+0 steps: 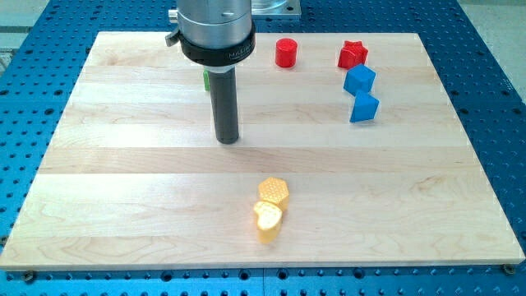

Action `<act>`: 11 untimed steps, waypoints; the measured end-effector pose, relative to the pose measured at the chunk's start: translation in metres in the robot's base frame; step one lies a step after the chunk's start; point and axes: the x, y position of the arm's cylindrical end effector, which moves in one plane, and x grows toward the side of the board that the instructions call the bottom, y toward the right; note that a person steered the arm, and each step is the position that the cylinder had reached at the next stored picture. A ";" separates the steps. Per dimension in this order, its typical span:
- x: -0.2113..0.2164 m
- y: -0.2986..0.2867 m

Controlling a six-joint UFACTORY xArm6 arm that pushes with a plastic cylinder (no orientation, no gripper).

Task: Move the green circle into the green star

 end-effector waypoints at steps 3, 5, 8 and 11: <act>-0.092 -0.073; -0.247 -0.076; -0.153 0.001; -0.138 -0.025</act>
